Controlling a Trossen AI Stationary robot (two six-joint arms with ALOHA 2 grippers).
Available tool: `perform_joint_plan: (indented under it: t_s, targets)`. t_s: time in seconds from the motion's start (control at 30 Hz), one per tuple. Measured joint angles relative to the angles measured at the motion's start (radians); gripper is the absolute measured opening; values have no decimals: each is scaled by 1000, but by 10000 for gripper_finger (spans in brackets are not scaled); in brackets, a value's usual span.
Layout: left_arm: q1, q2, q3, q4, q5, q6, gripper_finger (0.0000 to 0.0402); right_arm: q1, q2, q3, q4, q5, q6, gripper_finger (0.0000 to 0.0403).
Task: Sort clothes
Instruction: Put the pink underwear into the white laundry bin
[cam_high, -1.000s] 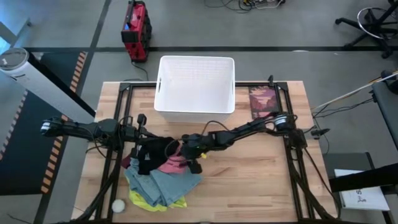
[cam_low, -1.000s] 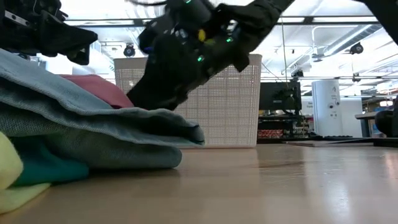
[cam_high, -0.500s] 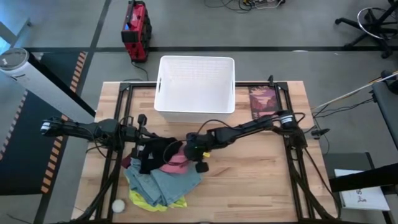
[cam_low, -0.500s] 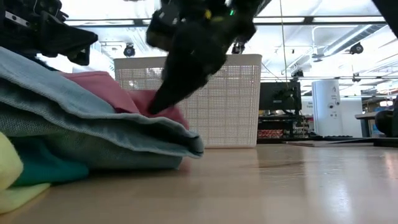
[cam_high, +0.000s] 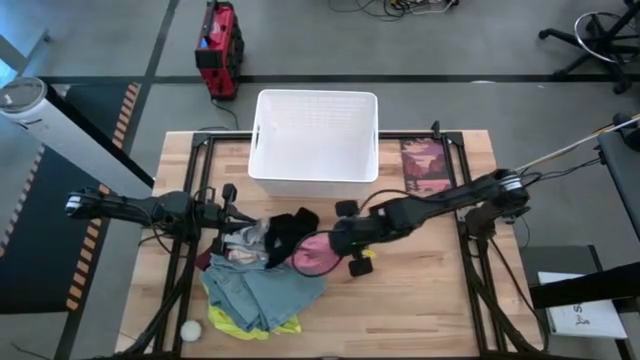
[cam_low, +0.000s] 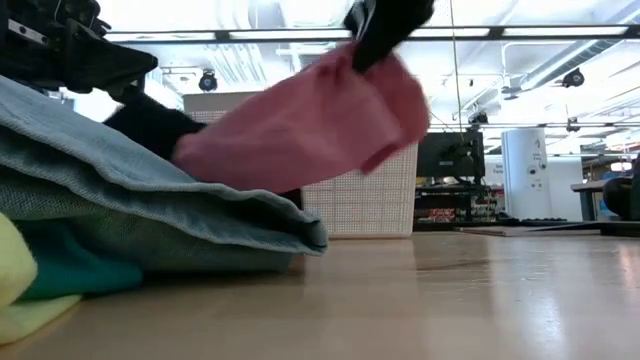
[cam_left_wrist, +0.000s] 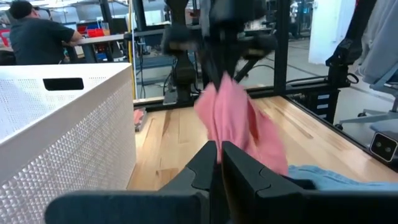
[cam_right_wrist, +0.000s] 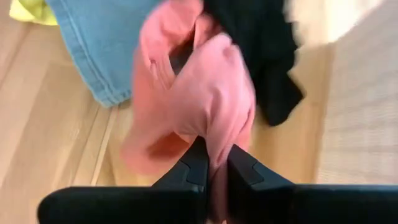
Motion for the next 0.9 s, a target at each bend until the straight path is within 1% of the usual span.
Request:
perform_joint_plan:
  t_s: [0.1,0.3,0.43,0.5,0.6,0.77,0.9]
  targets:
    - [0,7,0,1,0,0,11,14,-62,-1,-6,55,-7,4]
    - [0,31,0,3,0,3,11,11,-197,-1,9,72,-67,4]
    - [0,48,0,1,0,3,11,10,-283,-1,62,116,-126,3]
    - [0,57,0,6,0,3,11,10,-318,-1,113,161,-166,3]
    - [0,70,0,14,0,3,11,5,-354,-1,205,262,-242,3]
    - [0,84,0,23,0,3,11,-56,-382,-1,343,389,-412,3]
    - [0,84,0,29,0,1,11,-163,-388,-1,389,395,-496,3]
